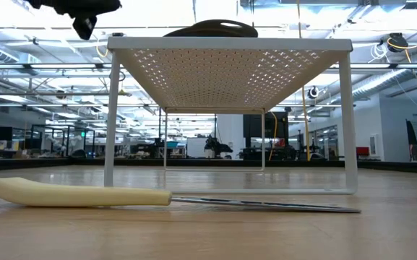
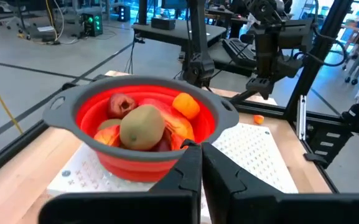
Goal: Pick & Place Fruit
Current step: Put the peach into the red strainer bowl on the shelf
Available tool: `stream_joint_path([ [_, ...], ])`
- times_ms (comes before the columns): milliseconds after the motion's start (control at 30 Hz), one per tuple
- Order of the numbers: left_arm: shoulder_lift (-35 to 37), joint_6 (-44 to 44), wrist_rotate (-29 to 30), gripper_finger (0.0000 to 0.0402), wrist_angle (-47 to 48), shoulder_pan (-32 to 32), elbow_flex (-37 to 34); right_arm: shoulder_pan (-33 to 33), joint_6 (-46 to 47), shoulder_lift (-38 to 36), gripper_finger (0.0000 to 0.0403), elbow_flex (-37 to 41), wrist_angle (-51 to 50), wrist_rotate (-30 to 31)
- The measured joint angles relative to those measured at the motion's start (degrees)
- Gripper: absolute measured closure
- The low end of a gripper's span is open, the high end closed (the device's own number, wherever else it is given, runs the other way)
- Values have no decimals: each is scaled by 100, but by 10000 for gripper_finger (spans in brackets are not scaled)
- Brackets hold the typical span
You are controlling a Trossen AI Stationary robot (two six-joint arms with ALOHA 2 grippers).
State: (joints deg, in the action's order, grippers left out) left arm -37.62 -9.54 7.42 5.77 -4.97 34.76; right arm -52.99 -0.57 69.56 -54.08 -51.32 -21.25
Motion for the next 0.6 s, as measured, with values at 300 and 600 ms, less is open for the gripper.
stream_joint_path([
  [300, 344, -2, -2, 398, 6, 0, -238, -79, 358, 358, 182, 12, 359, 9],
  [600, 359, -19, -4, 383, 6, 0, -238, -157, 614, 706, 168, 507, 791, 314],
])
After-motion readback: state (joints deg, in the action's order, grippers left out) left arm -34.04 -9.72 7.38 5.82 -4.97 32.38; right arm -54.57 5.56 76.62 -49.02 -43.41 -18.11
